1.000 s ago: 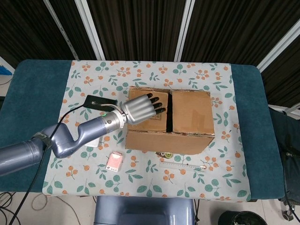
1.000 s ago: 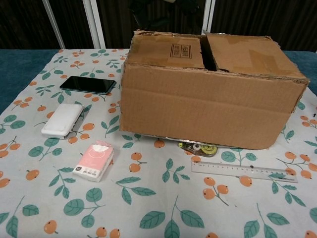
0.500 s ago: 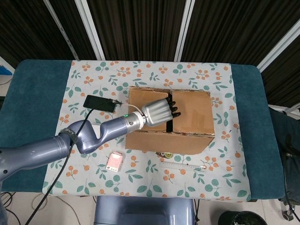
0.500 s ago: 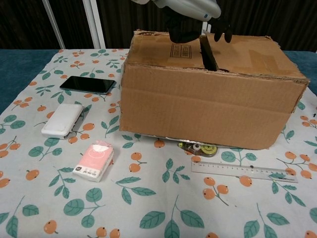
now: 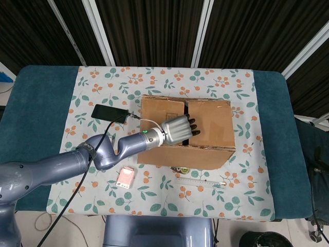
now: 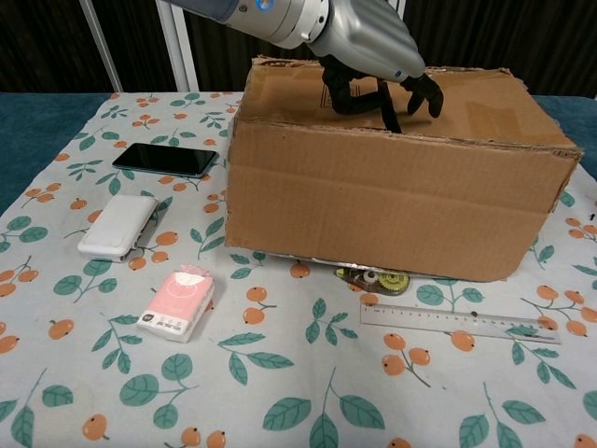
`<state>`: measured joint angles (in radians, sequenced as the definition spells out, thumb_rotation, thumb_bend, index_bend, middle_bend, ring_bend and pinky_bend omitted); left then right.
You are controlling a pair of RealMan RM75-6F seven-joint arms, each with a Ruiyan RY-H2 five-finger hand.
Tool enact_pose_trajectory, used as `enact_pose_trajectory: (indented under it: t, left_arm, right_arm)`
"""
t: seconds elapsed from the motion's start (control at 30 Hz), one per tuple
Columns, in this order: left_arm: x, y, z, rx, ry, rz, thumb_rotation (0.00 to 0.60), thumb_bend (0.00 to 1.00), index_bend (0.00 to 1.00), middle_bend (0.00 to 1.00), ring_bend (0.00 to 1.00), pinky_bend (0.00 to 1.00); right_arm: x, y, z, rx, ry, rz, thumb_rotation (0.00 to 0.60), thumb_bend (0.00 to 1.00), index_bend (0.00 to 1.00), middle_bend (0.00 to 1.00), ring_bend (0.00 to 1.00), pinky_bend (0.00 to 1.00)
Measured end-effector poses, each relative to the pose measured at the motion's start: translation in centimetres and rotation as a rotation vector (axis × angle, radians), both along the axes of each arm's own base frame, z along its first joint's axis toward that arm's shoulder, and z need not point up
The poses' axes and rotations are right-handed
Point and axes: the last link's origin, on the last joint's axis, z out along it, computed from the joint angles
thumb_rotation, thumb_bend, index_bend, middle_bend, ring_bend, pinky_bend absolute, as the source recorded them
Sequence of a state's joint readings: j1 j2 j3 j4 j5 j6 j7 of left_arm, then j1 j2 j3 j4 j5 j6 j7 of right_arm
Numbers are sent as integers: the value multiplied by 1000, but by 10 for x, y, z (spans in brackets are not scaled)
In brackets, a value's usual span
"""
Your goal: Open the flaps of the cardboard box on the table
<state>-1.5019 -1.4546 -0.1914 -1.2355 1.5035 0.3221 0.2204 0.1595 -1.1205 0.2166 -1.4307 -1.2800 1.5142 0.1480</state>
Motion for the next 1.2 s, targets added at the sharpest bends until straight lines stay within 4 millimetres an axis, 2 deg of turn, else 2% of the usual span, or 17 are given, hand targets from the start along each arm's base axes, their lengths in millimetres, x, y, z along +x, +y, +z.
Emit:
enact_pose_trajectory:
  t: [0.17, 0.33, 0.6, 0.97, 1.2]
  left_arm:
    - [2, 3, -1, 2, 6, 9, 600, 933, 139, 255, 232, 330]
    - [7, 3, -1, 4, 11, -6, 600, 997, 168, 290, 265, 344]
    - [6, 3, -5, 4, 32, -12, 600, 1000, 195, 320, 289, 358]
    - [8, 3, -7, 8, 41, -24, 600, 1000, 258, 452, 445, 470]
    - [11, 6, -1, 15, 35, -24, 600, 1000, 284, 492, 487, 499]
  right_arm:
    - [0, 0, 0, -4, -1, -1, 600, 609, 88, 0, 7, 215]
    - [0, 0, -1, 2, -1, 0, 600, 610, 88, 0, 7, 215]
    - [0, 0, 0, -2, -3, 1, 600, 614, 92, 0, 7, 215]
    - [-1, 0, -1, 3, 2, 2, 600, 631, 99, 0, 7, 215]
    - [0, 0, -2, 2, 8, 13, 600, 635, 102, 0, 7, 215]
